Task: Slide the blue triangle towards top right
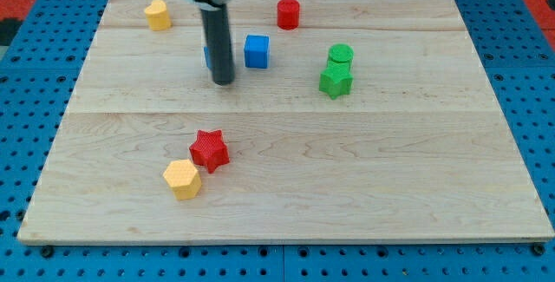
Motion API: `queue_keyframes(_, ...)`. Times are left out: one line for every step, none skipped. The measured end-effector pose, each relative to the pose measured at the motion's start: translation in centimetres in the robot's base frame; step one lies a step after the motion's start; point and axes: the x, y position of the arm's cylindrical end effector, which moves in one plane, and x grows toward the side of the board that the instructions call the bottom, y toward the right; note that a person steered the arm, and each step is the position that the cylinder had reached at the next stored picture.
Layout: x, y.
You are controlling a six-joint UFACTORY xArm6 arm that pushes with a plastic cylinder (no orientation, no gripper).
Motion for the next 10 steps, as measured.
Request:
queue_keyframes(-2.8, -1.6)
queue_keyframes(-2.9, 3.0)
queue_keyframes(-3.6, 7.3)
queue_keyframes(-5.0, 14.8)
queue_keyframes(-7.2, 17.9)
queue_keyframes(-7.2, 15.6)
queue_keyframes(-8.2, 15.5)
queue_keyframes(-9.2, 17.3)
queue_keyframes(-9.3, 21.9)
queue_keyframes(-9.4, 25.8)
